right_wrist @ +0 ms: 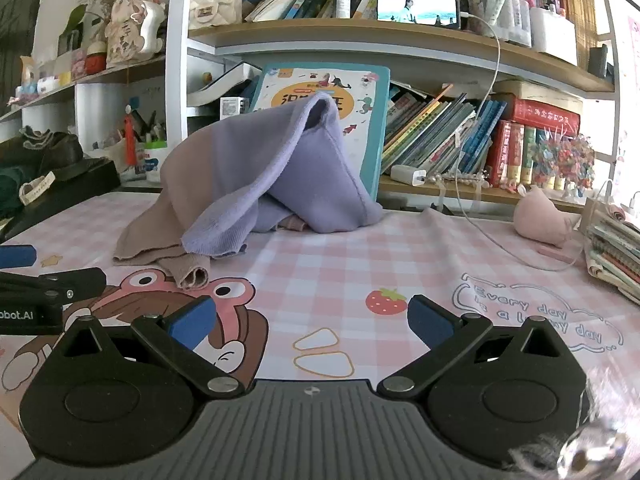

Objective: Fold clothes

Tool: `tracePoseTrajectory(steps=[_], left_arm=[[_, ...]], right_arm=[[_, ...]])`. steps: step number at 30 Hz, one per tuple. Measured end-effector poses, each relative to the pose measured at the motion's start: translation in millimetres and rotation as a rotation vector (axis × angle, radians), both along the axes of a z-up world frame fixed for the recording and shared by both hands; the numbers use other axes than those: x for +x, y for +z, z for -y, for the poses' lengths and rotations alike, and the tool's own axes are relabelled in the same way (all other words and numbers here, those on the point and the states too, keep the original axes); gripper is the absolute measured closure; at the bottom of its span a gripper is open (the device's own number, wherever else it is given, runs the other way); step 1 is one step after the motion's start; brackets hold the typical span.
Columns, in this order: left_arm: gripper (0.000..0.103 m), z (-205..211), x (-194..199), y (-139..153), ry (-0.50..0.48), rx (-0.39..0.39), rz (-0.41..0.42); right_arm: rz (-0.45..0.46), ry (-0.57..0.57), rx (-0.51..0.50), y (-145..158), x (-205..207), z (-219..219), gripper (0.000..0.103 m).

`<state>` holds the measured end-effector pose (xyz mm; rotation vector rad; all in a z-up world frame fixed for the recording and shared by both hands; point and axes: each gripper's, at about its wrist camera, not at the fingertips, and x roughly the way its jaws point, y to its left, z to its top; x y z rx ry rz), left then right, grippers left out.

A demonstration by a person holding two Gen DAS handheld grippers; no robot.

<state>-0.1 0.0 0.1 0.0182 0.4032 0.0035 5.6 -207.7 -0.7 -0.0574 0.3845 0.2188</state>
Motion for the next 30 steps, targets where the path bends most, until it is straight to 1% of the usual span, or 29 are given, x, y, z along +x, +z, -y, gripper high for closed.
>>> tracePoseTrajectory(steps=[3, 5, 9, 15, 30], left_arm=[[0.0, 0.1, -0.5, 0.6, 0.007, 0.001, 0.002], [0.0, 1.3, 2.3, -0.5, 0.007, 0.009, -0.018], [0.0, -0.5, -0.2, -0.2, 0.008, -0.006, 0.002], [0.0, -3.7, 0.9, 0.6, 0.011, -0.021, -0.01], [0.0, -3.7, 1.8, 0.9, 0.013, -0.021, -0.017]], right_arm=[[-0.006, -0.002, 0.0, 0.8, 0.7, 0.1, 0.0], [-0.01, -0.003, 0.0, 1.4, 1.2, 0.2, 0.0], [-0.015, -0.005, 0.001, 0.2, 1.0, 2.0, 0.0], [-0.013, -0.005, 0.009, 0.8, -0.4, 2.8, 0.0], [-0.015, -0.007, 0.005, 0.0, 0.8, 1.4, 0.0]])
